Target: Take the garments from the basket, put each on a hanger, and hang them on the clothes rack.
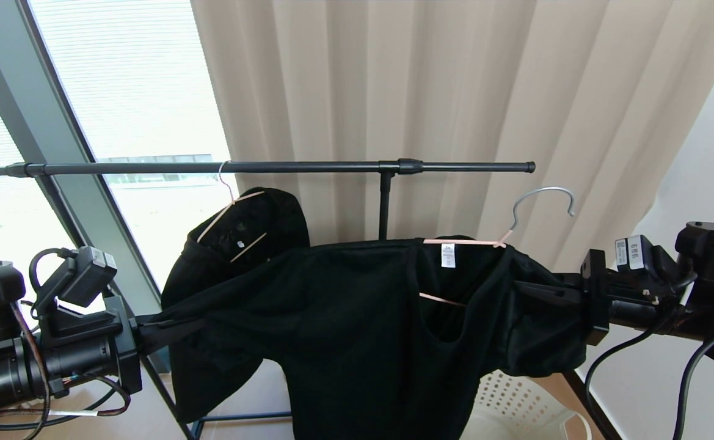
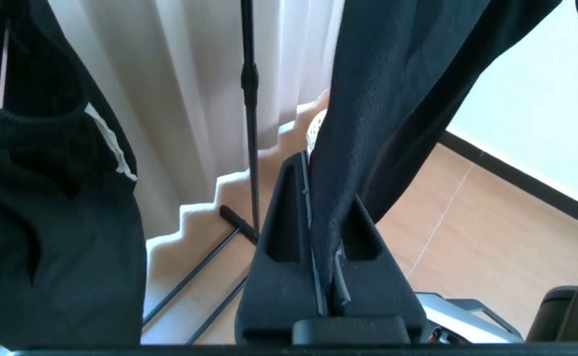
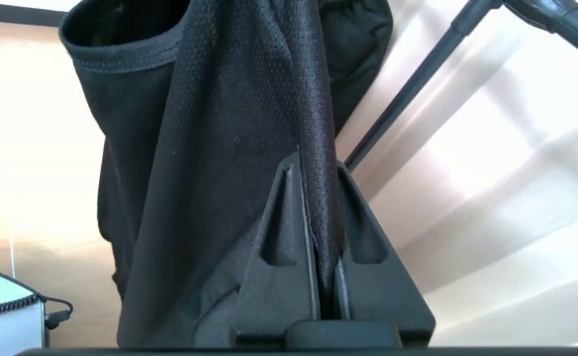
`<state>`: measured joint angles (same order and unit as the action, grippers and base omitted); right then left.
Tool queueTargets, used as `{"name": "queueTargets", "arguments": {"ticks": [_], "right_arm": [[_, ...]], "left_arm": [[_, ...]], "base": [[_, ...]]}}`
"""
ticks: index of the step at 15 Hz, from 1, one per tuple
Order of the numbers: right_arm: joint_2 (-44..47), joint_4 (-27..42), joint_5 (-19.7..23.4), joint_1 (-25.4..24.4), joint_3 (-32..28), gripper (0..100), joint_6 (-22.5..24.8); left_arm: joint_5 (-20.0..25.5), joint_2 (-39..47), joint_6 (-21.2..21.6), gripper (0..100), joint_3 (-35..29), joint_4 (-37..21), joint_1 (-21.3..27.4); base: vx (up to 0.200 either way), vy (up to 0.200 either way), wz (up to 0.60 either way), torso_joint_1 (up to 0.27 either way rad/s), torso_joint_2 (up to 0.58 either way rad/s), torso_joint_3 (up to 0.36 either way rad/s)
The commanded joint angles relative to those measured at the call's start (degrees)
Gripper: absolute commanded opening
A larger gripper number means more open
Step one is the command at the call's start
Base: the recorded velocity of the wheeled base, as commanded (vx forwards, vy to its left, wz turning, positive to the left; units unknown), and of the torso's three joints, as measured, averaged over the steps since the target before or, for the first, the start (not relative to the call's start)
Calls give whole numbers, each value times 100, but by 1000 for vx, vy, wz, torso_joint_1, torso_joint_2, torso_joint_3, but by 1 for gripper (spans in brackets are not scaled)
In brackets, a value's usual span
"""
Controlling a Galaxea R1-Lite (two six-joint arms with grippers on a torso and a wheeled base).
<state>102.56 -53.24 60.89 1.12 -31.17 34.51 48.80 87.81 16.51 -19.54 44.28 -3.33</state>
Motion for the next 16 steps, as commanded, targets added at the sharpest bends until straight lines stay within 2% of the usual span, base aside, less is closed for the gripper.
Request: {"name": "queueTargets", "arguments": {"ticks": [1,10,11,14,16], "right_arm": [[-8,-3,46,55,-3,0,-6],[10,-3,133,116,-21,0,3],[10,-3,133,116,-29,0,3],[18,-3,133,125,-38,0,3],[54,-3,133,116,-29,0,3]], "left_arm": [[-2,8,2,0,3,2,-1],[-2,35,-7,0,38,-7,16],[-2,43,2,100,29,-7,16],[24,26,-16,100,38,2,16],[569,-1,-51,100,47,-7,-10]], "base": [[0,0,0,0,0,0],[0,0,0,0,0,0],[0,0,0,0,0,0],[0,0,0,0,0,0],[0,0,0,0,0,0]]}}
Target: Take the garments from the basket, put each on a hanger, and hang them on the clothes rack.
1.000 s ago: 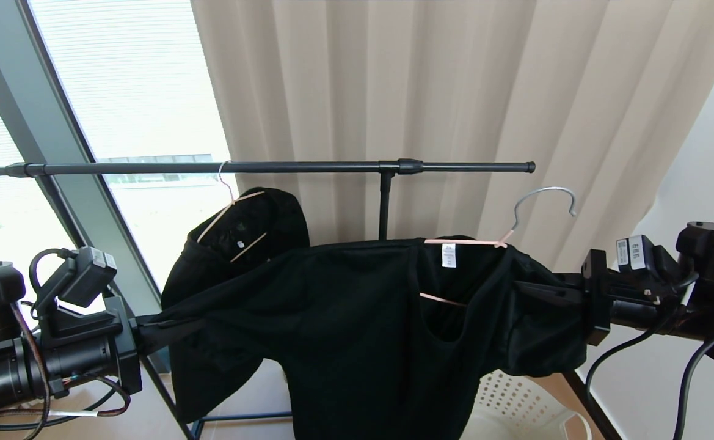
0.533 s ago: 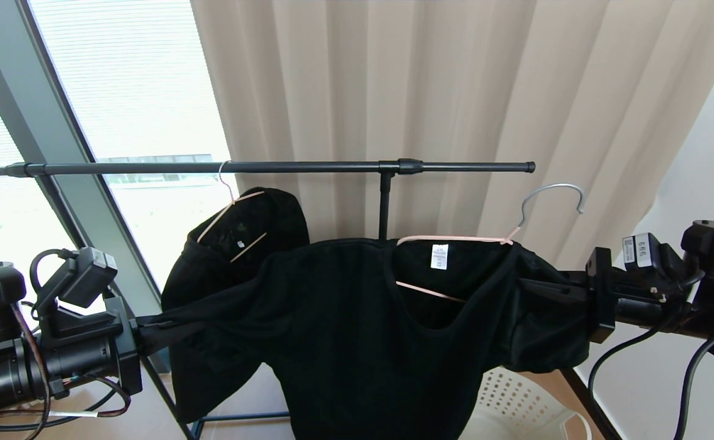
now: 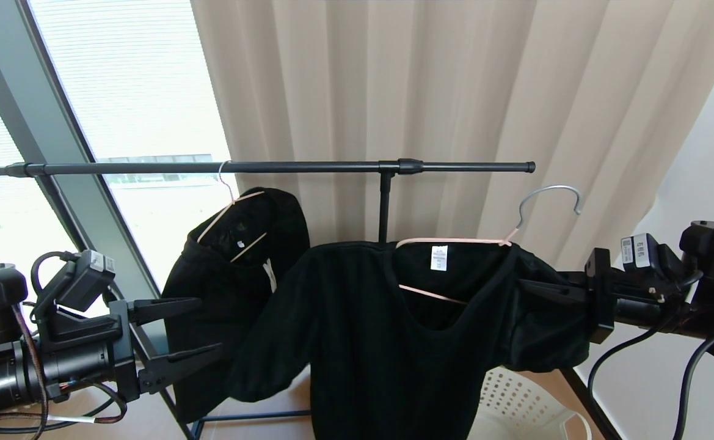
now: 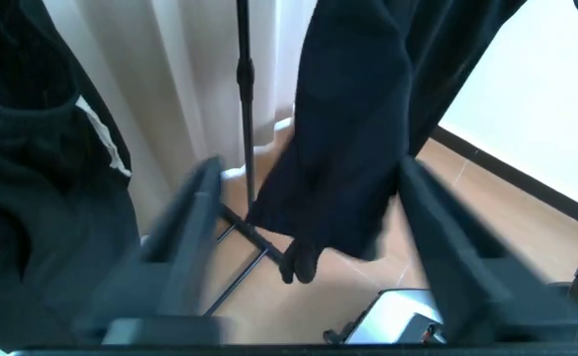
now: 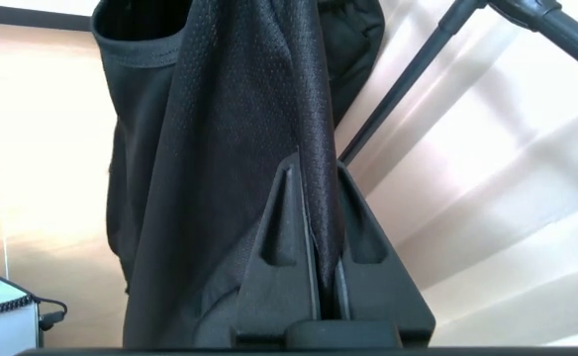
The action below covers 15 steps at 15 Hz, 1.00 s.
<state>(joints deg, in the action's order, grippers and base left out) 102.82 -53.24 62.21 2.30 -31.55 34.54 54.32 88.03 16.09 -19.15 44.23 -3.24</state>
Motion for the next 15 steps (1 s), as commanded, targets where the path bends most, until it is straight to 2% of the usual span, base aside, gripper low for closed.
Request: {"name": "queueTargets", "arguments": {"ticks": [1,3,5,6,8,9,11,12,13,14,15], "right_arm": [[28,15,2,-19,17,0,1],[72,24,2,-55,35,0,9],[160,50,2,-380,79,0,18],[248,85,-42,-529,131,0,36],[300,103,-86,-977,246,0,36],[362,103,-200,-1092,272,0,36],[380,103,-517,-1294,334,0,36],[397,103,-596,-1329,334,0,36],[388,103,-613,-1355,351,0,36],[380,103,-613,-1408,360,0,36],[380,103,-622,-1452,386,0,36]], "left_arm": [[290,-110,-45,100,8,-2,-98],[298,-146,-115,100,8,-2,-98],[263,-216,-133,100,-10,-11,-36],[149,-225,-229,100,-54,-28,184],[-800,-480,-818,100,-194,-37,825],[-1090,-611,-1003,100,-291,-46,1168],[-1108,-822,-1012,100,-730,-309,1397],[-1108,-954,-1012,100,-1117,-810,1528],[-1117,-1183,-941,100,-1864,-2085,1625],[-1117,-1209,-721,100,-2435,-2981,1731],[-1125,-1191,-291,100,-2866,-3711,1810]], "base": [[0,0,0,0,0,0],[0,0,0,0,0,0],[0,0,0,0,0,0],[0,0,0,0,0,0],[0,0,0,0,0,0],[0,0,0,0,0,0],[0,0,0,0,0,0],[0,0,0,0,0,0],[0,0,0,0,0,0],[0,0,0,0,0,0],[0,0,0,0,0,0]]}}
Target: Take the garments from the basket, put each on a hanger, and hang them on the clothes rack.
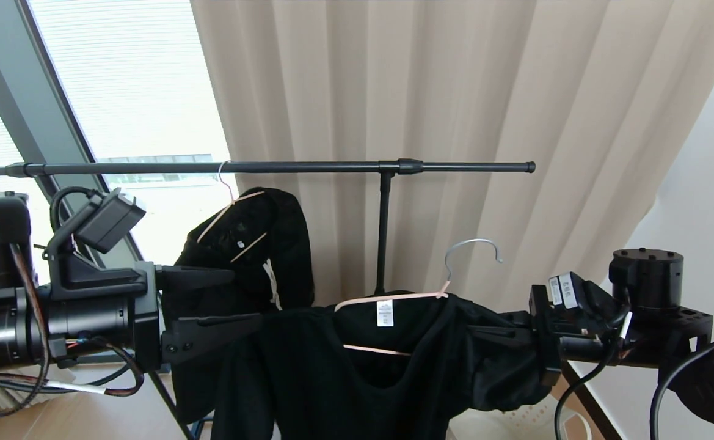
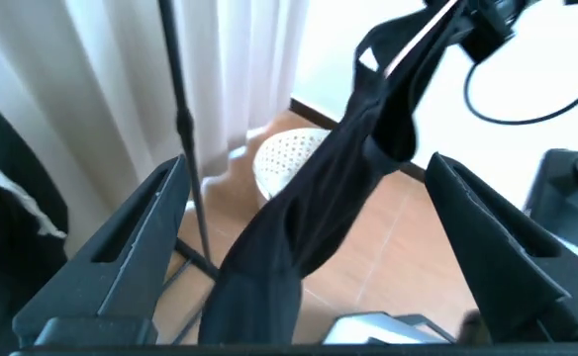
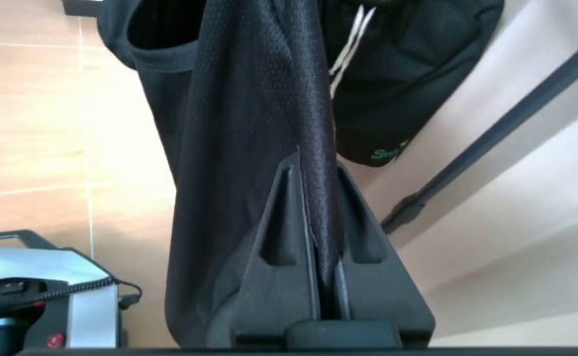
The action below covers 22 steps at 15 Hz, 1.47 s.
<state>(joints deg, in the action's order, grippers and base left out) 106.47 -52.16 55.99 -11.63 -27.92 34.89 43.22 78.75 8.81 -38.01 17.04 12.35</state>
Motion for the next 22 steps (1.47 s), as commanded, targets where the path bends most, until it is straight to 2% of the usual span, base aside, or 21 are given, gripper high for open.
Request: {"name": "queueTargets", "arguments": {"ticks": [1,2,3,4,5,7,11,22], "right_arm": [[23,-4,-1,-85,32,0,0],[23,-4,-88,-226,67,0,0],[23,-4,-124,-287,85,0,0],[23,-4,-132,-314,93,0,0],[5,-4,-141,-366,93,0,0],[-4,-4,-308,-410,102,0,0],[-39,-4,-581,-516,102,0,0],[-399,-13,-589,-674,252,0,0]], "left_arm": [[-24,-237,604,100,-1121,-1186,277],[-472,44,1131,100,-1481,-1687,611],[-938,202,1254,100,-1560,-1713,927],[-1026,255,1272,100,-1560,-1713,1033],[-1043,457,1465,100,-1569,-1713,1305],[-1070,756,1993,100,-1534,-1713,1419],[-1070,1099,2476,100,-1525,-1704,1551],[-1087,1591,2502,100,-1525,-1669,1727]], "base": [[0,0,0,0,0,0],[0,0,0,0,0,0],[0,0,0,0,0,0],[0,0,0,0,0,0],[0,0,0,0,0,0],[0,0,0,0,0,0],[0,0,0,0,0,0],[0,0,0,0,0,0]]}}
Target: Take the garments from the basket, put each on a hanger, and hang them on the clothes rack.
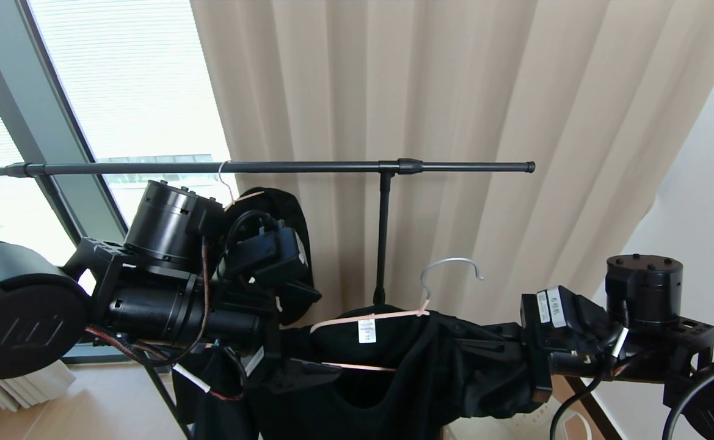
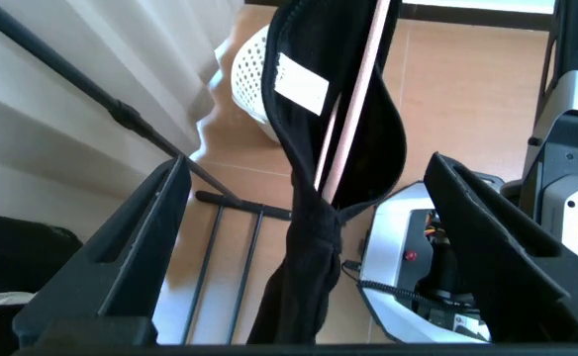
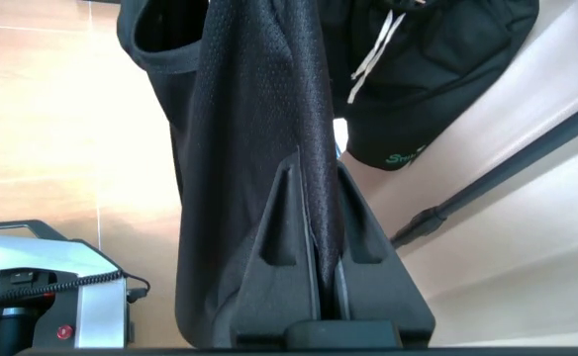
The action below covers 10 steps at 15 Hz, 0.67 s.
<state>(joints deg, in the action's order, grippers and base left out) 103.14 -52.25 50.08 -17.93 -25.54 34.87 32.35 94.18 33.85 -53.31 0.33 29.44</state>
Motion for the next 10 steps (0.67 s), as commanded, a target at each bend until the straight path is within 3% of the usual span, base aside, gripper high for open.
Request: {"name": "queueTargets", "arguments": {"ticks": [1,3,4,10], "right_arm": [[-75,-5,2,-52,31,0,3],[-93,-5,2,-61,40,0,3],[-84,-5,2,-61,40,0,3],[-75,4,-51,-52,31,0,-6]], "left_arm": [[-1,47,-2,100,14,2,18],[-1,65,-2,100,14,2,18],[-1,65,-2,0,14,2,18],[8,-23,-45,0,119,29,18]], "base": [[0,0,0,0,0,0],[0,0,0,0,0,0],[0,0,0,0,0,0],[0,0,0,0,0,0]]}}
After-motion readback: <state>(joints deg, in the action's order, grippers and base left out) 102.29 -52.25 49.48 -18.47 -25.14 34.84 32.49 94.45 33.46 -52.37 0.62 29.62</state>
